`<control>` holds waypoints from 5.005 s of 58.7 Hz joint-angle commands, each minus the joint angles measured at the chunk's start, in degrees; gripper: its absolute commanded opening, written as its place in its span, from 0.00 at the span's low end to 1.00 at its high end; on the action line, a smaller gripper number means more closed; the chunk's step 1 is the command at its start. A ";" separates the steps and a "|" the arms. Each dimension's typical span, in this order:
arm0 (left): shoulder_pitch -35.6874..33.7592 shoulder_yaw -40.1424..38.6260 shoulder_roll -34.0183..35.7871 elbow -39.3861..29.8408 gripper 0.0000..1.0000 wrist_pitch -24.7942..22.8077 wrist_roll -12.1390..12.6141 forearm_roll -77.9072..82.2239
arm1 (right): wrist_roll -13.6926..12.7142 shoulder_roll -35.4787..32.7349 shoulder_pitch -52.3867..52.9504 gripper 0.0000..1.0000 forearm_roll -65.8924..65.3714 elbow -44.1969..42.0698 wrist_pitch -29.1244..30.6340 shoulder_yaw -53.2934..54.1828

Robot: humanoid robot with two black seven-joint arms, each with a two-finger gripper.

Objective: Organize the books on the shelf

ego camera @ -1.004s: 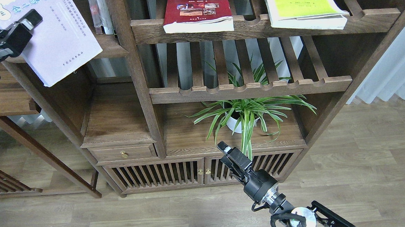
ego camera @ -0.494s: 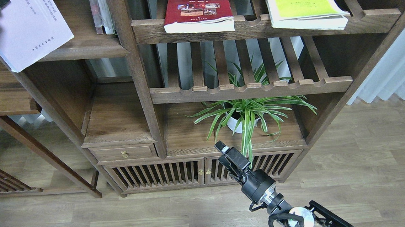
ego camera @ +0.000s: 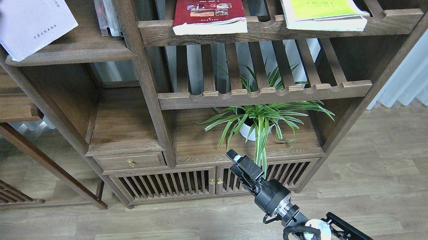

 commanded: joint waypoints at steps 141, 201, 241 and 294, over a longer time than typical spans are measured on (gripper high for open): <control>-35.80 23.77 -9.48 38.09 0.04 1.81 0.00 7.56 | 0.36 0.00 -0.70 0.98 0.25 2.21 0.00 0.12; -39.58 28.70 -13.70 50.05 0.04 2.07 -5.59 8.27 | 1.33 -1.15 -3.25 0.98 0.34 4.15 0.00 0.21; -40.46 36.51 -14.05 49.17 0.04 0.85 -9.19 10.46 | 2.21 -1.23 -4.30 0.98 0.42 5.03 0.00 1.09; -37.56 39.24 -11.42 43.19 0.54 0.00 -11.57 5.90 | 2.03 -1.32 -4.22 0.98 1.57 5.29 0.00 3.55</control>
